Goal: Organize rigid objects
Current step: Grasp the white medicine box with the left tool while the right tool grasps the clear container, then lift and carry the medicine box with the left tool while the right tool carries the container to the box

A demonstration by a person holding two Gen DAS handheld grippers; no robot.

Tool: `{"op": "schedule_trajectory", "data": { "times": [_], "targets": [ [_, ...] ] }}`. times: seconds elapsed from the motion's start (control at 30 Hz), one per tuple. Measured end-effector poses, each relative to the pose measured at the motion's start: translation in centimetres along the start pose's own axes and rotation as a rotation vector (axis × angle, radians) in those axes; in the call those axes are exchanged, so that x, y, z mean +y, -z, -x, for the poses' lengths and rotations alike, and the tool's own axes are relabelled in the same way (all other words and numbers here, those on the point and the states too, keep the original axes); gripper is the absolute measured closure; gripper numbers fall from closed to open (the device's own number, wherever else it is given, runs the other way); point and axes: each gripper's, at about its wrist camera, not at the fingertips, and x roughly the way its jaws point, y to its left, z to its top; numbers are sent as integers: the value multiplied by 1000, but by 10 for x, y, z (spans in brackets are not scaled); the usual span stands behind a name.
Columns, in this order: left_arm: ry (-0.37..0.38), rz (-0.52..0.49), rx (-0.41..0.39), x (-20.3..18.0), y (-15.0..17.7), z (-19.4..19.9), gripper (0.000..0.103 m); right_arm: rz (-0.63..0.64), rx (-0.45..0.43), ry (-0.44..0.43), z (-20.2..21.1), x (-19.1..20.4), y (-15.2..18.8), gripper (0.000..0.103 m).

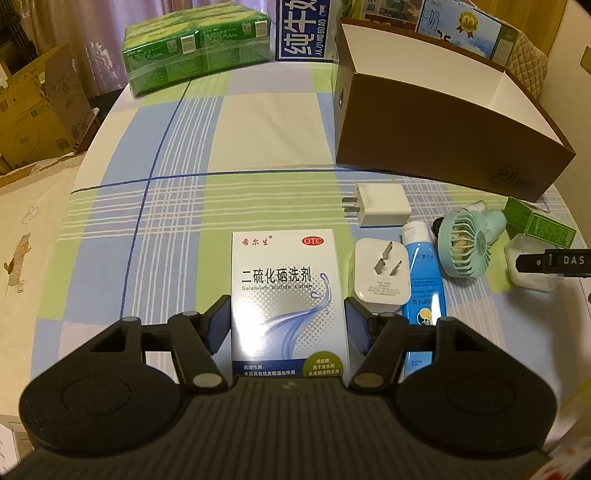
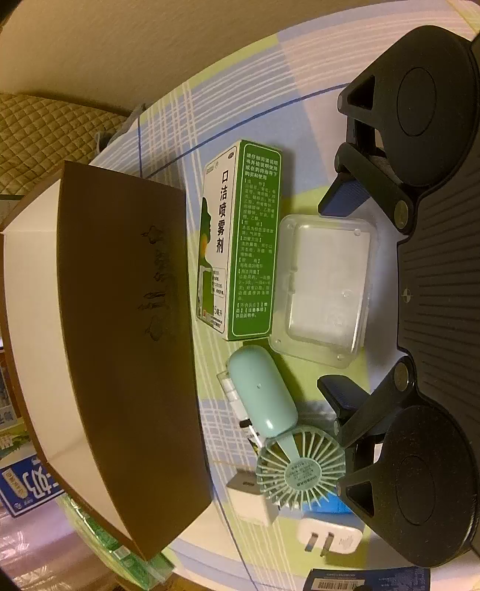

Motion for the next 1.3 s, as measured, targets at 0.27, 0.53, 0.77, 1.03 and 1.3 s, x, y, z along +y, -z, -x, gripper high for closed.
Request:
{"op": "schedule_trajectory", "data": {
  "times": [0.27,0.53,0.77,1.03,1.3],
  "targets": [
    [14,-19,3,-5,-4,-3,42,46,23,11,-1,0,4,18],
    [36,-45,-2,-11,-6,-1,42,68,33,-23,18,0,11,19],
    [68,-75,-36,-23,-13,10,42,56,-1,-60,47,0,16,19],
    [103,-119,-96,-41,-30,26,42,55,-55,-90,76,1,8,19],
    [130,-156,-143,-63,-51,35,42,76,-116,-121,96,1,-9,19]
  ]
}}
